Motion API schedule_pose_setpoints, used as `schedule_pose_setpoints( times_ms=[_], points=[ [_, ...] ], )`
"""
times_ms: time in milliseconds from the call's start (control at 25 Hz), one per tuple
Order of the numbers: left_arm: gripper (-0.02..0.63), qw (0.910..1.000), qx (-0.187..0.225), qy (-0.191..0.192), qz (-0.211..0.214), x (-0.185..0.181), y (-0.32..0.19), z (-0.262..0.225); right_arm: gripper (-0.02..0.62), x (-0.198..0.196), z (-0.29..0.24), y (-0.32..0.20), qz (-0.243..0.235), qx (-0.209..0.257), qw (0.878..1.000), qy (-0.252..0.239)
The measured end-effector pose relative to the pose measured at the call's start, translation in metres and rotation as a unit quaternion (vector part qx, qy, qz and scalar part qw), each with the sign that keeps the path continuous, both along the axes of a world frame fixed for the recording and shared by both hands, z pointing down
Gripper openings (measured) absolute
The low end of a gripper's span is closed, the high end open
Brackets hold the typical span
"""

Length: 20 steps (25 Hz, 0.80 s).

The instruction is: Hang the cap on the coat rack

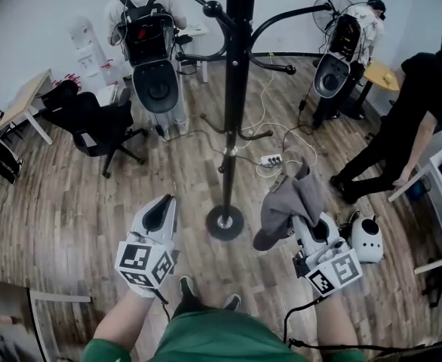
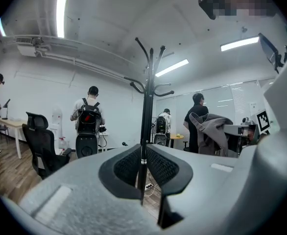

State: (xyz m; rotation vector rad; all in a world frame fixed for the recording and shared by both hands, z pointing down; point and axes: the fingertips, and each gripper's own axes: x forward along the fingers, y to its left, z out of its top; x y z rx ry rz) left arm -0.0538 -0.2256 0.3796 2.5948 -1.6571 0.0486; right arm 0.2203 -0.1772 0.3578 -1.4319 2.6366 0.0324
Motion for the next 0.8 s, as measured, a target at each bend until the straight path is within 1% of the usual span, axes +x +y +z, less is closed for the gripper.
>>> schedule_pose_setpoints(
  times_ms=[160, 360, 600, 800],
  points=[
    [0.04, 0.9999, -0.013, -0.004, 0.006, -0.004, -0.019, 0.014, 0.026, -0.034, 0.02, -0.017, -0.028, -0.009, 0.999, 0.012],
    [0.04, 0.9992, -0.037, -0.011, 0.012, -0.001, -0.044, 0.032, 0.025, -0.053, 0.045, -0.043, -0.044, -0.03, 0.998, 0.02],
    [0.04, 0.9975, -0.065, -0.013, 0.024, -0.054, -0.068, 0.066, 0.026, -0.118, 0.091, -0.056, -0.044, -0.057, 0.996, 0.051],
    [0.04, 0.9958, -0.082, -0.015, 0.039, -0.075, -0.093, 0.081, 0.025, -0.148, 0.124, -0.076, -0.05, -0.084, 0.994, 0.052]
  ],
)
